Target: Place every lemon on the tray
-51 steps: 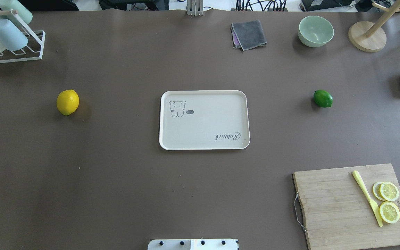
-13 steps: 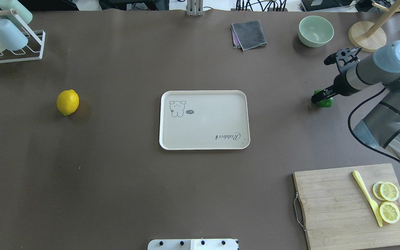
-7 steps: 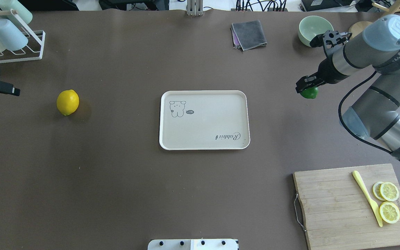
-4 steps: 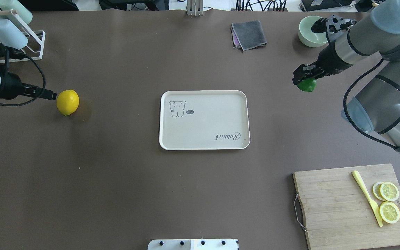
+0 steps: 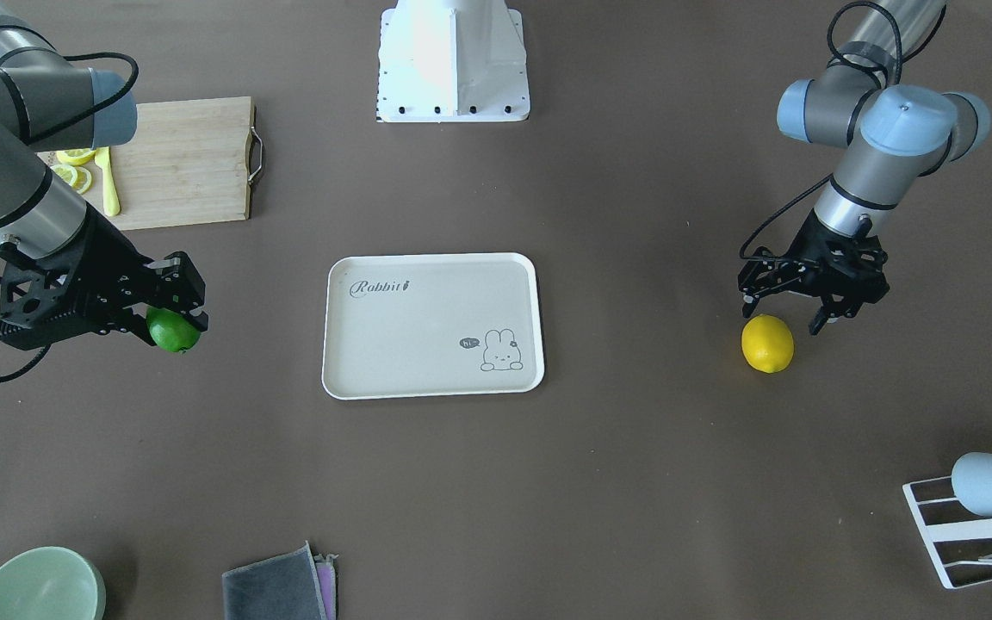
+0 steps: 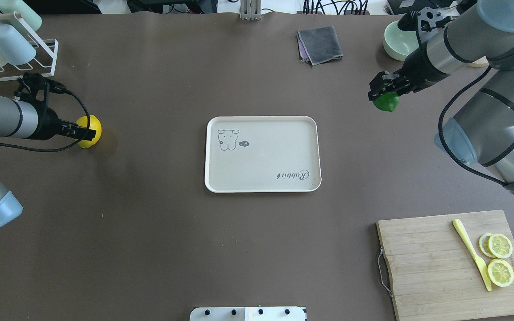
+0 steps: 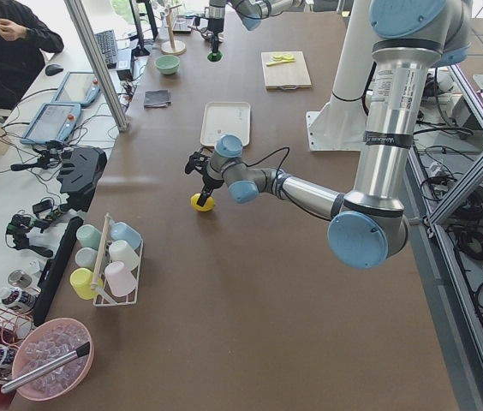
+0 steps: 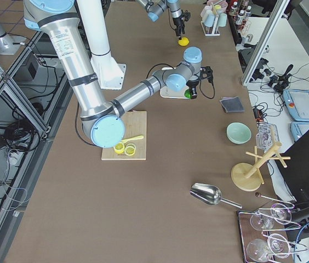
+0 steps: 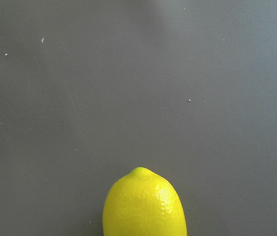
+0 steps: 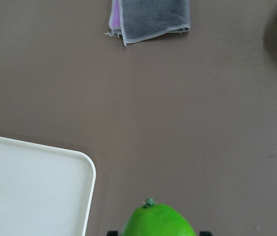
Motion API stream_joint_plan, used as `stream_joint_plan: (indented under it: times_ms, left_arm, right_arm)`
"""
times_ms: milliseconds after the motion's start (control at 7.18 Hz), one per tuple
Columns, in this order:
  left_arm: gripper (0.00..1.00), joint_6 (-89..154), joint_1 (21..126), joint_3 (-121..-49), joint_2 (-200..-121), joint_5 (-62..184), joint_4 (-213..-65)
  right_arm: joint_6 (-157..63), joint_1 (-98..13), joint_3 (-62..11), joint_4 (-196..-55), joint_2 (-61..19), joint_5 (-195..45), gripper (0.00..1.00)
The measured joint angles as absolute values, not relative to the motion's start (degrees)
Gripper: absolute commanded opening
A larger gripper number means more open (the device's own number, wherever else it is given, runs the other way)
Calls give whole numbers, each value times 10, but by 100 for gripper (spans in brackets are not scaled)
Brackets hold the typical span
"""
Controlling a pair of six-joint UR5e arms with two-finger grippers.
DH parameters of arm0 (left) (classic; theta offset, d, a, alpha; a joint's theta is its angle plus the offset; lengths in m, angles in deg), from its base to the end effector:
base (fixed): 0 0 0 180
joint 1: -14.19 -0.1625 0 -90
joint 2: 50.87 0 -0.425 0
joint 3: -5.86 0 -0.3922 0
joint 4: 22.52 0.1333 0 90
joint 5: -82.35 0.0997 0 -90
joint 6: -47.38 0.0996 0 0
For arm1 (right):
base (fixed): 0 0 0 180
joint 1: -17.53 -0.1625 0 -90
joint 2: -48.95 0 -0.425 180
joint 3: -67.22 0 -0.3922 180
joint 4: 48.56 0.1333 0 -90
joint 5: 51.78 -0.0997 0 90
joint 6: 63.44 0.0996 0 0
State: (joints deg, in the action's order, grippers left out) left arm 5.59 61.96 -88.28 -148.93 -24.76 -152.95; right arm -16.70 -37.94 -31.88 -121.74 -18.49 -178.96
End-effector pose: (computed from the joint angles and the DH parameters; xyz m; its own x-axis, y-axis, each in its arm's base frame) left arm 0.3122 -0.4987 0.4790 0.6823 0.3085 -0.6628 0.0627 0.8785 0.4735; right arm -0.2926 -0.5542 0.3271 0.5477 -0.1673 0.8198 -0.0337 0.9746 0.2214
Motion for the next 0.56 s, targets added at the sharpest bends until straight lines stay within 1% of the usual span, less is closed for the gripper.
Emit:
stream_joint_plan:
  times_ms: [557]
  left_arm:
    - [98, 55, 617, -842, -1517, -237, -1533]
  right_arm:
    - [-116, -328, -322, -1217, -163, -1748, 0]
